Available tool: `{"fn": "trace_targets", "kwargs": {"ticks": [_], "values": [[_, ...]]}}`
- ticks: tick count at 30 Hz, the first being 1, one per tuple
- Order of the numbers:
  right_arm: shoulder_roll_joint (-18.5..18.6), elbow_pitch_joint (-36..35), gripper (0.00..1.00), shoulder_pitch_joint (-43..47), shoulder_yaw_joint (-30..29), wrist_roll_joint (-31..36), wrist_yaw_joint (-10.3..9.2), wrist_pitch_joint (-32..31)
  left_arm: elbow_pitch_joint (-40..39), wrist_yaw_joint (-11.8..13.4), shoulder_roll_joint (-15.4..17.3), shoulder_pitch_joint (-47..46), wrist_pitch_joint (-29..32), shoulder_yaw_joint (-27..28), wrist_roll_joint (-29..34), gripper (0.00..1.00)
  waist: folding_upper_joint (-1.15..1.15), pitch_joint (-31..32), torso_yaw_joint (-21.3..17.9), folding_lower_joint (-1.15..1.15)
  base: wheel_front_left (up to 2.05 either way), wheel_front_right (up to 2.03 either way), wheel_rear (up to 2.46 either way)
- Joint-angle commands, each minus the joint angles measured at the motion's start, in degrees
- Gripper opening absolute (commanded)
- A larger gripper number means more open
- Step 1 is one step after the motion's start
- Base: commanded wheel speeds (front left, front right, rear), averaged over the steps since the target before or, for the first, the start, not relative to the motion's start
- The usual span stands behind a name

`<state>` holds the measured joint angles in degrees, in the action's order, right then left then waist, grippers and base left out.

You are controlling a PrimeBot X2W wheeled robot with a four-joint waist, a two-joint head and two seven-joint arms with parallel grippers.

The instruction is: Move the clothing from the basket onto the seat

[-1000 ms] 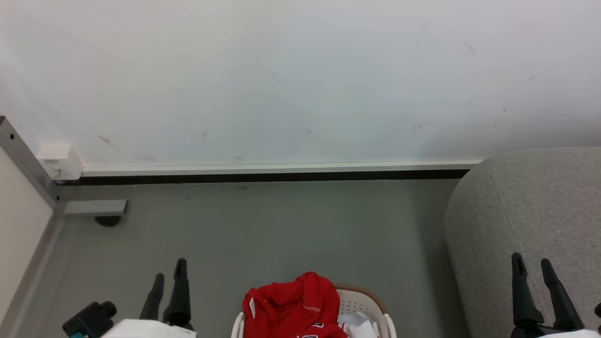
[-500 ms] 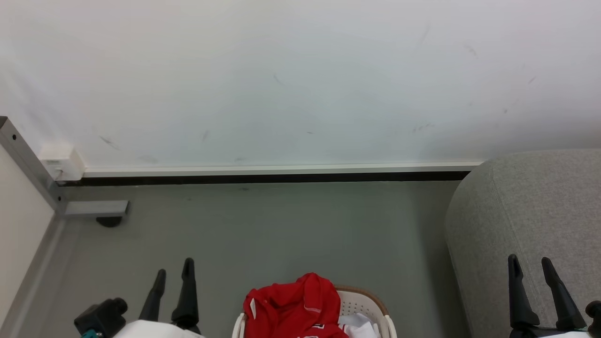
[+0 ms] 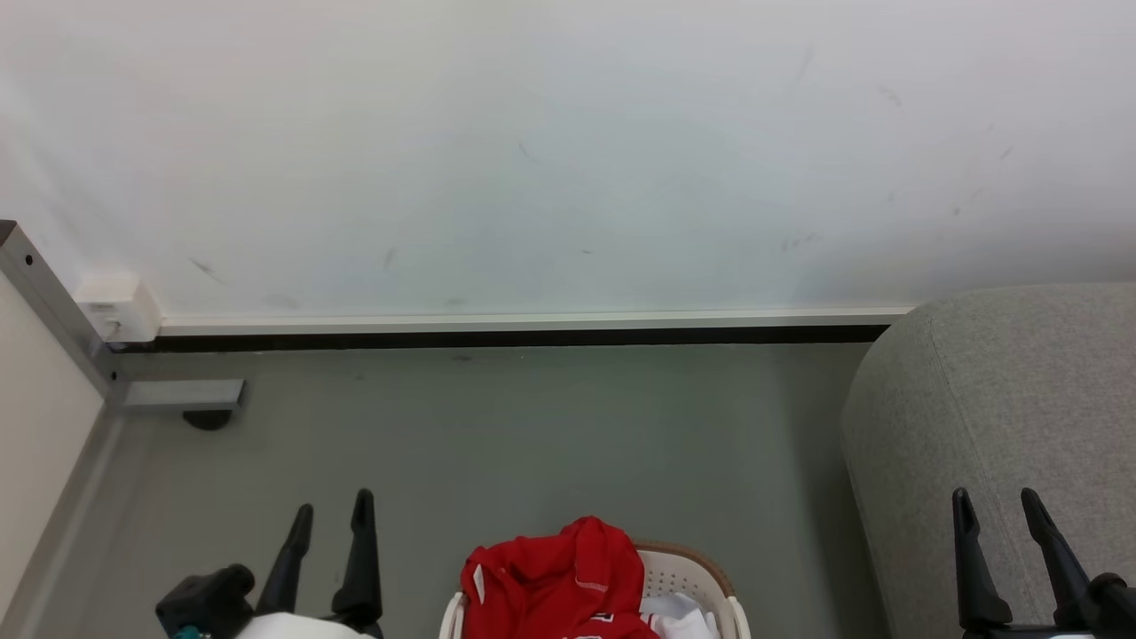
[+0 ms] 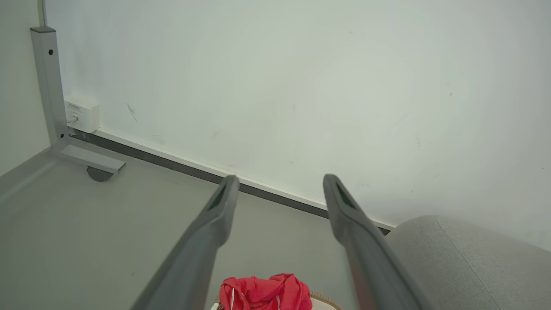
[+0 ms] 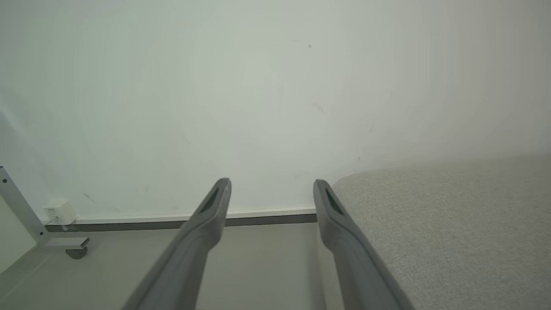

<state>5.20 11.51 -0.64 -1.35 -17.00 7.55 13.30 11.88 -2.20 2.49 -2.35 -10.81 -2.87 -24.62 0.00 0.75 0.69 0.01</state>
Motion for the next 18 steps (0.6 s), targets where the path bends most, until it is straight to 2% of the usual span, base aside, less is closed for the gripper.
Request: {"fn": "trace_targets", "kwargs": {"ticks": [1, 18], "values": [[-0.1, 0.0, 1.0, 0.5, -0.5, 1.9, -0.09, 0.4, -0.6, -0.2, 0.5, -0.1, -0.4, 0.0, 2.1, 1.0, 0.0, 0.0, 0.0, -0.01, 0.0, 0.0, 0.0], [-1.2, 0.4, 1.0, 1.1, -1.8, 10.3, -0.11, 1.2, 0.3, -0.4, 0.6, 0.4, -2.7, -1.1, 9.7, 1.0, 0.0, -0.2, -0.1, -0.01, 0.0, 0.0, 0.0]]}}
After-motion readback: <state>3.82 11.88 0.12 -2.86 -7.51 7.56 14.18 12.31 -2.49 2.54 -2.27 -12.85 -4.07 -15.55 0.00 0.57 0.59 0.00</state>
